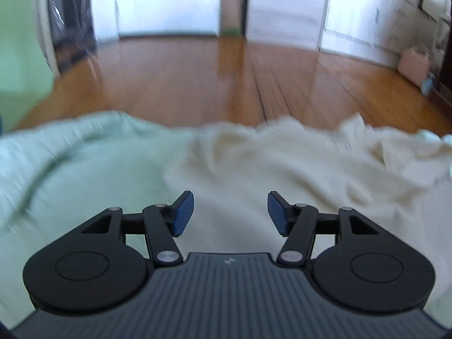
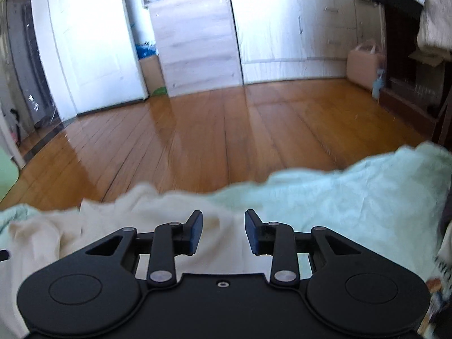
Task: Fold clothes
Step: 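Open both grippers and release the folded fleece on the quilt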
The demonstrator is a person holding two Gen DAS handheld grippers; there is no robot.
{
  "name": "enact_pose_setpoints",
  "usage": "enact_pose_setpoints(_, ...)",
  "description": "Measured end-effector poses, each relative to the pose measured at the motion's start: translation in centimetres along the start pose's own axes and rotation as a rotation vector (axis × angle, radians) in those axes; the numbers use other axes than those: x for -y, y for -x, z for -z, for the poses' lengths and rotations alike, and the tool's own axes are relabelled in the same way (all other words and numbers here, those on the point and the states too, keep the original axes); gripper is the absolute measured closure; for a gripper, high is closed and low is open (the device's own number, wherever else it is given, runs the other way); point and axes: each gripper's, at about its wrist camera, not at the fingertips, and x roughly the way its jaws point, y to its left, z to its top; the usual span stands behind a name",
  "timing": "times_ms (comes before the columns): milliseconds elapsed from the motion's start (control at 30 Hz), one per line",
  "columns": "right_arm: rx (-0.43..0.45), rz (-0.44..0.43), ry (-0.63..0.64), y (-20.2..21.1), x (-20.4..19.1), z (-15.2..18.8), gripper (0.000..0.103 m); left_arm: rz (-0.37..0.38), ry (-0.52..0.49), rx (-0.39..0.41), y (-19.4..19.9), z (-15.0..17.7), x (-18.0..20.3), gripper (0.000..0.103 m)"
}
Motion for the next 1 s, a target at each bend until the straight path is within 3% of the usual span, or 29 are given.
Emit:
enact_pose_setpoints(67,-0.049,0.029,0.078,-0.5,-0.4,1.3,0.065,-0.02,-0.034,0.007,0.0,0.1,0.5,0.045)
enact_pose_setpoints(133,-0.039,0.069,0.164,-0.3,-1.0,2.4,0.065,-0.037,-0.026,-0.01,-0.1,0.1,0.5,0.045)
enact_pose_setpoints(367,-0.008,0.09,0.303,1.3,-2.2,5.3,0.063,0.031,0.089,-0.027,1.5,1.6,0.4,0.045)
enact_pose_setpoints(533,-0.01,0.113,0.243,1.8,-3.0,8.4,0.063,0.02,0.102,-0.07,1.3,2.0,1.2,0.045)
enact_pose_setpoints(700,-0.026,0.103,0.136,1.5,-3.2,9.5,0.062,-0.033,0.052,-0.057,0.6,1.7,2.1,0.043)
enact_pose_setpoints(833,-0.047,0.136,0.19,1.3,-3.4,9.7,0.062,-0.007,0.111,-0.063,0.7,1.7,1.6,0.039)
enact_pose_setpoints(1000,-0.015,0.163,0.154,1.6,-2.8,9.6,0.062,-0.003,0.123,-0.074,0.8,2.4,1.3,0.037)
